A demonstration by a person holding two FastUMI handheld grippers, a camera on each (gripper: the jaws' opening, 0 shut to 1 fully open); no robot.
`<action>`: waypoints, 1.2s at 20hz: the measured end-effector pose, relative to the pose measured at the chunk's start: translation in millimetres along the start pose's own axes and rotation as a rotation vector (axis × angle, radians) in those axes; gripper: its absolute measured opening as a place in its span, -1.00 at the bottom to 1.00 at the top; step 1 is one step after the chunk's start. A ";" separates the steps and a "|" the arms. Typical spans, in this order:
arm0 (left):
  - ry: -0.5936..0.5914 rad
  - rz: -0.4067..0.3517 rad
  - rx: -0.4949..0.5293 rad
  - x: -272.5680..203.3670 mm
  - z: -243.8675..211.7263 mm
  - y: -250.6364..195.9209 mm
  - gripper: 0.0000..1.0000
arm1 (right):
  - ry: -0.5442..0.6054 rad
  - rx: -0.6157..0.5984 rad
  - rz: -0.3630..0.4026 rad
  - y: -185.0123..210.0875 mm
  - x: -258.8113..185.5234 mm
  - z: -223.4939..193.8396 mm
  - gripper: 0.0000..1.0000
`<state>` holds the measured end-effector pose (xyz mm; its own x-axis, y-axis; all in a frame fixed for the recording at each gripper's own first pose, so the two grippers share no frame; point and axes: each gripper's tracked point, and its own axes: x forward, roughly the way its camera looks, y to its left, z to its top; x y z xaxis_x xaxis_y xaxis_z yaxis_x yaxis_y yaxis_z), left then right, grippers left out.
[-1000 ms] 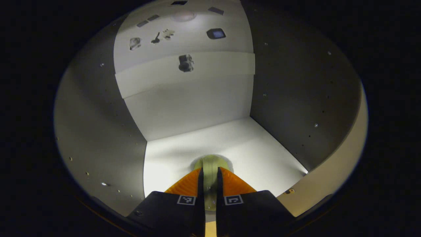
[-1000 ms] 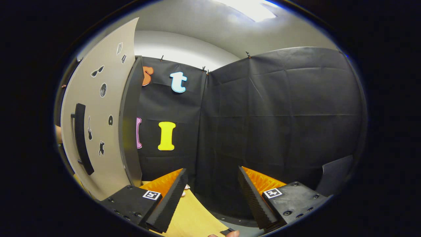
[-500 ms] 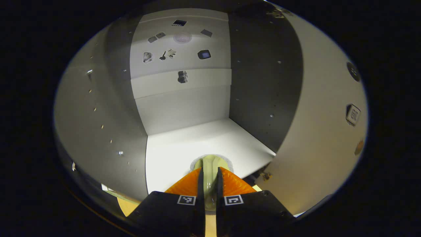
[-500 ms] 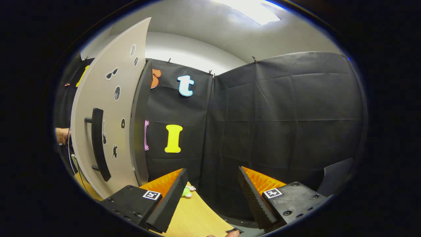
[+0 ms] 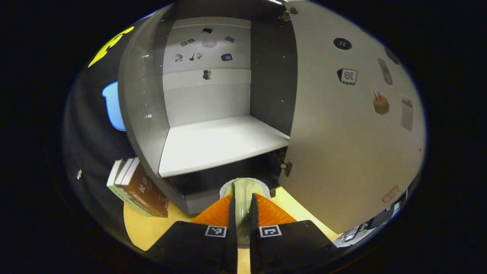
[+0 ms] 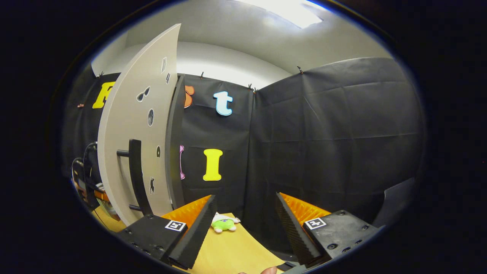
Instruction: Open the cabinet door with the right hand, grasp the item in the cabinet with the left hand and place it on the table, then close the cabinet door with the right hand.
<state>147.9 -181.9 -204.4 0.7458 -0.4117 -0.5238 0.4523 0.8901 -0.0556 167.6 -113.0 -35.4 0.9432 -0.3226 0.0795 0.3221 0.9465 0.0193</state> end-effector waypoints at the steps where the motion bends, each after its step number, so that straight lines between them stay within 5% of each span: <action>1: 0.002 0.003 -0.011 -2.1 -14.4 -4.6 -0.66 | -0.006 0.010 0.001 1.5 1.1 3.3 0.94; 16: 0.200 0.094 -0.038 53.3 -270.0 -23.1 -0.66 | 0.000 -0.037 0.056 24.6 -4.6 6.2 0.94; 24: 0.217 0.112 0.047 66.0 -319.4 -20.7 -0.65 | 0.004 -0.076 0.069 32.0 0.0 6.2 0.94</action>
<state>31.6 -165.1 -509.4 0.6724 -0.2546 -0.6950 0.3987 0.9157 0.0502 177.4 -82.7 -28.6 0.9636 -0.2569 0.0739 0.2615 0.9632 -0.0614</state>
